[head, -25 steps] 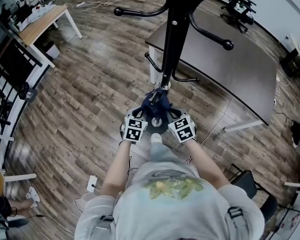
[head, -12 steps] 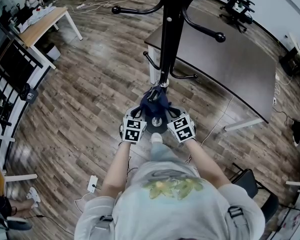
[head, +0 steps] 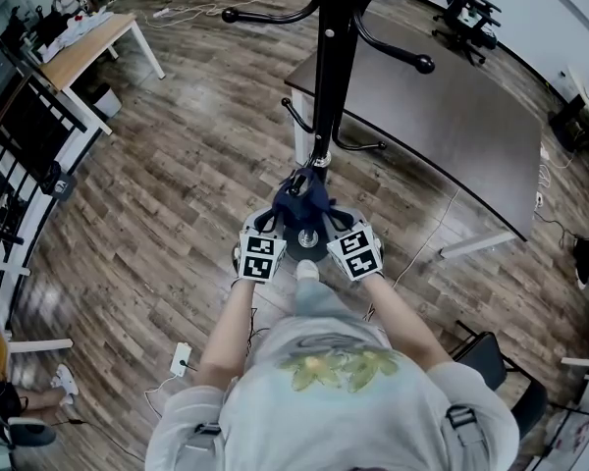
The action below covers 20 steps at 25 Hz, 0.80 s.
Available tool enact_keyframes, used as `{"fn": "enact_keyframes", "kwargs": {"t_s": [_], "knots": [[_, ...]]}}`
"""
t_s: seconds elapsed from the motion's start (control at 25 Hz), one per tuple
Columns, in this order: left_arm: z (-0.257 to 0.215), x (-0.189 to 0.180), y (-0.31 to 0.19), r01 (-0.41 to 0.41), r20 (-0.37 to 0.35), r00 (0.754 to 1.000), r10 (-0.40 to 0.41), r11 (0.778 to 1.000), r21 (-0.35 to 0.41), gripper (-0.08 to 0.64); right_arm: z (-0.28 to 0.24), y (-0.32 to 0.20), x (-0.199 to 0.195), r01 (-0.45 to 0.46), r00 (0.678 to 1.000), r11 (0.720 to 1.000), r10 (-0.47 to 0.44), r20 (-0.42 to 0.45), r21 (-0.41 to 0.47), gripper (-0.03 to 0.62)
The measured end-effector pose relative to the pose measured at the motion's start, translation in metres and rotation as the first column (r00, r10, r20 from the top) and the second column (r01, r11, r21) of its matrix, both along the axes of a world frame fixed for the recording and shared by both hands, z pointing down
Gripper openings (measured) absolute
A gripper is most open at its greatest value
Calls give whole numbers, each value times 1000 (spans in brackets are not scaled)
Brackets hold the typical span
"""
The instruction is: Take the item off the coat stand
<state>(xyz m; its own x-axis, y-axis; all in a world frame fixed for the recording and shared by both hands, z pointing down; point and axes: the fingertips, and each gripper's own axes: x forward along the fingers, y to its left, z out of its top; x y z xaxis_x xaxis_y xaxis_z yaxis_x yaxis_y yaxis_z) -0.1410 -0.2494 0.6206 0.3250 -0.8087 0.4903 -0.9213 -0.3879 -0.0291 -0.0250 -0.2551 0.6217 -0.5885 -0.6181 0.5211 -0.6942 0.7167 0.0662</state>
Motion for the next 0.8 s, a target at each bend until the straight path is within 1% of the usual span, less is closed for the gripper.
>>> {"fn": "enact_keyframes", "kwargs": {"t_s": [0.4, 0.64, 0.8], "knots": [[-10, -4, 13, 24, -10, 1000, -24, 999, 28, 32, -13, 12, -4, 0, 999, 999, -1, 39, 32, 18], [-13, -7, 24, 45, -28, 999, -44, 998, 34, 32, -21, 22, -7, 8, 999, 999, -11, 52, 48, 18], [-21, -7, 29, 57, -45, 998, -54, 997, 50, 32, -27, 26, -7, 8, 998, 999, -11, 64, 51, 18]]}}
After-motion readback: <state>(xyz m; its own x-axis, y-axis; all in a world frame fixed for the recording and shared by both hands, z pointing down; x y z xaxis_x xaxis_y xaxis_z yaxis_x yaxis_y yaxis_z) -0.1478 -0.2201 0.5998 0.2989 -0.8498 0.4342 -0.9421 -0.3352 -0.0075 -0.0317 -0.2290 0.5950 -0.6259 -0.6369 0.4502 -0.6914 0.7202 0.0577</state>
